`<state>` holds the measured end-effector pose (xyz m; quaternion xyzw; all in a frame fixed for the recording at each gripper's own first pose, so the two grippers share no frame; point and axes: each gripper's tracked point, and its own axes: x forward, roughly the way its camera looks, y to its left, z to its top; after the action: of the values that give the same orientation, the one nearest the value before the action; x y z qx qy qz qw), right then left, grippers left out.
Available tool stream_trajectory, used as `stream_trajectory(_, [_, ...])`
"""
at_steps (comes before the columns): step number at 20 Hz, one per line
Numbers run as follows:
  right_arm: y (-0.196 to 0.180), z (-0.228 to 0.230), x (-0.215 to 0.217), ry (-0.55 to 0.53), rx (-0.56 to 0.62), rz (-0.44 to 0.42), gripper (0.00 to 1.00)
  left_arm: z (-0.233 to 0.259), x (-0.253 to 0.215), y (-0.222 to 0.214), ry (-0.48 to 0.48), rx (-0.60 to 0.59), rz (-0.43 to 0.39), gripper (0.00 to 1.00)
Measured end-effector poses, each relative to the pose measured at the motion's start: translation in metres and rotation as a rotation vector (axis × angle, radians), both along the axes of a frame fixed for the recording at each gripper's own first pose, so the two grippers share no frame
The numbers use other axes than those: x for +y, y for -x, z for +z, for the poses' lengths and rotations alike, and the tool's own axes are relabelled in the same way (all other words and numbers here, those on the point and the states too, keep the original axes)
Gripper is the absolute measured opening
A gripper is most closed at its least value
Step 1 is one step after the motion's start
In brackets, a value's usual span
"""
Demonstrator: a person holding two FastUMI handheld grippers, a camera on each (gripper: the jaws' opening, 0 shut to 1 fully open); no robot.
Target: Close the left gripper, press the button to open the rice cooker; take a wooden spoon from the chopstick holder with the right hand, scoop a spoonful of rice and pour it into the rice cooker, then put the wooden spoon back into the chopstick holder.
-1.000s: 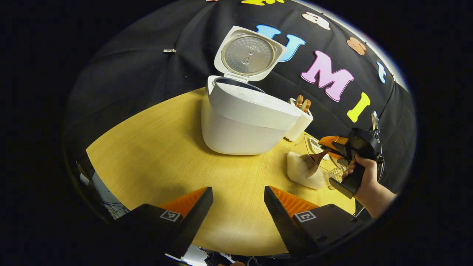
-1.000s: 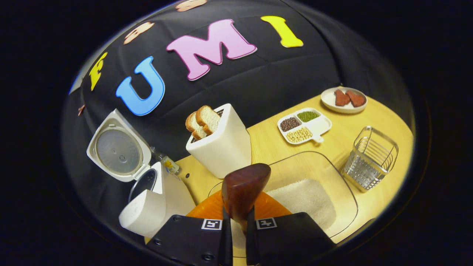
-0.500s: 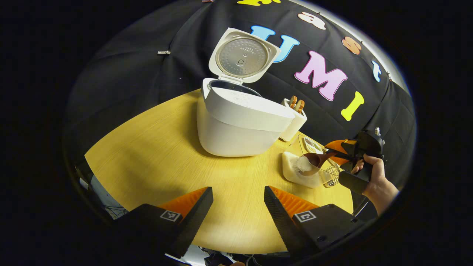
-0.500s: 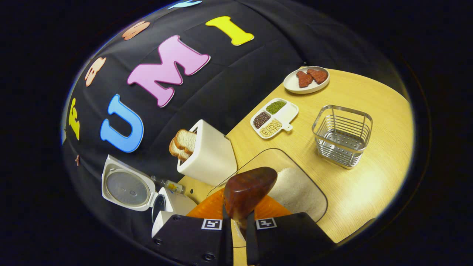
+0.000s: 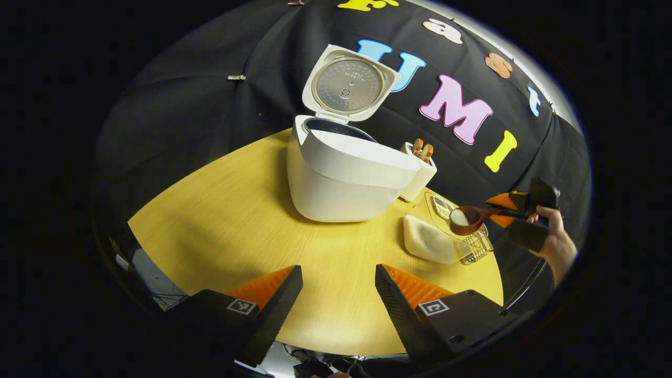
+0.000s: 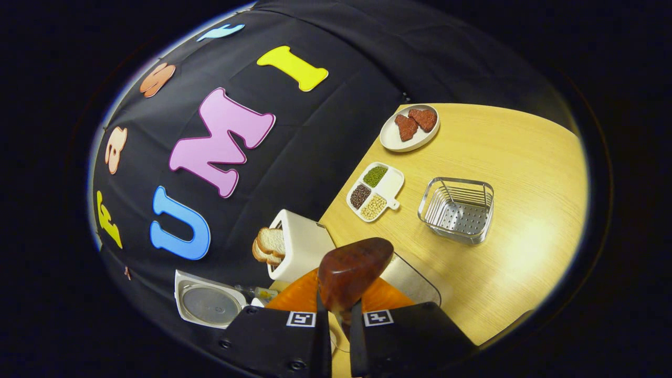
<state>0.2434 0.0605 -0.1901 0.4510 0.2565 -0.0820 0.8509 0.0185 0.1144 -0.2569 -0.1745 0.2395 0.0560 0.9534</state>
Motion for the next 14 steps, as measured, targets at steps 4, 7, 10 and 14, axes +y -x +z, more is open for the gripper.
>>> stream_trajectory(4, [-0.004, 0.018, 0.010, -0.095, 0.009, -0.019, 0.18, 0.004, -0.005, 0.004, 0.019, -0.018, 0.003, 0.96])
stream_trajectory(7, [-0.007, 0.034, 0.033, -0.160, 0.006, 0.003, 0.18, 0.006, -0.004, 0.008, 0.019, -0.031, 0.008, 0.96])
stream_trajectory(10, [-0.017, 0.060, 0.071, -0.243, -0.037, 0.049, 0.18, 0.004, -0.004, 0.014, -0.017, -0.035, -0.026, 0.98])
stream_trajectory(14, [-0.030, 0.081, 0.129, -0.293, -0.053, 0.128, 0.18, 0.006, 0.009, 0.022, -0.057, -0.036, -0.040, 0.96])
